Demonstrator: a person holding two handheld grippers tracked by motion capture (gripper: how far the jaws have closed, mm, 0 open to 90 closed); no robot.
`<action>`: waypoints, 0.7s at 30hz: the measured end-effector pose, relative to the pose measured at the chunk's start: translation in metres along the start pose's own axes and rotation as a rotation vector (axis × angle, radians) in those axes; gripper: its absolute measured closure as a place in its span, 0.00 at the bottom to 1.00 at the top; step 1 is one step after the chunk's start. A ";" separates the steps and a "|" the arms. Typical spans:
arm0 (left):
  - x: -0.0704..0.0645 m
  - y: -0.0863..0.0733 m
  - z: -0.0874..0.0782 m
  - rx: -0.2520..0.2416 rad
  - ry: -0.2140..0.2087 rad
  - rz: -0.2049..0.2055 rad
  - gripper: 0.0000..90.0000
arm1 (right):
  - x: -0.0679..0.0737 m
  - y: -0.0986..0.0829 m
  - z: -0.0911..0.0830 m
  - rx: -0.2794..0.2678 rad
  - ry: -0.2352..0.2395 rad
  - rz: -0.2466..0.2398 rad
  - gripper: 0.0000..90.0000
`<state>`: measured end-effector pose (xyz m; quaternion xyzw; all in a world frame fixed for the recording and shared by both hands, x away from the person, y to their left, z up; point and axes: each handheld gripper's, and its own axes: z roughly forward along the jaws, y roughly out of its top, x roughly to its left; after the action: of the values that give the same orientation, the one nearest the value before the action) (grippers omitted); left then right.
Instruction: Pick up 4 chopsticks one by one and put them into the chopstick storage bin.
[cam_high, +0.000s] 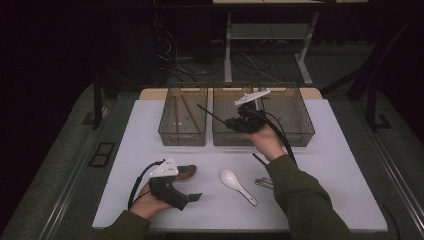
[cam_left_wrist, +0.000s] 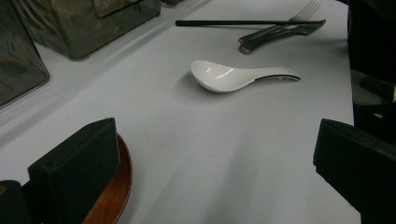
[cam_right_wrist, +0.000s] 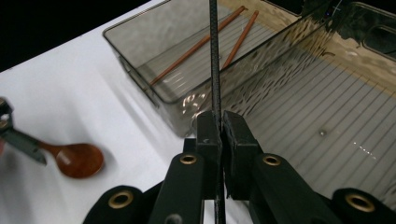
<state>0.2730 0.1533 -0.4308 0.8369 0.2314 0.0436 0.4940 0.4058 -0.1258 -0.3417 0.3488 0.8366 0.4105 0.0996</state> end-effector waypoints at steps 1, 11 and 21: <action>0.000 0.000 0.000 0.006 -0.002 0.005 0.00 | 0.000 0.003 0.002 0.004 -0.004 -0.002 0.95; 0.001 0.000 -0.001 -0.002 -0.008 0.014 0.00 | 0.004 0.039 0.036 0.067 -0.038 -0.005 0.95; 0.001 0.000 -0.001 -0.005 -0.011 0.016 0.00 | 0.002 0.066 0.073 0.096 -0.043 0.026 0.95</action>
<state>0.2732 0.1546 -0.4298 0.8377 0.2218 0.0434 0.4971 0.4707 -0.0514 -0.3383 0.3727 0.8485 0.3634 0.0955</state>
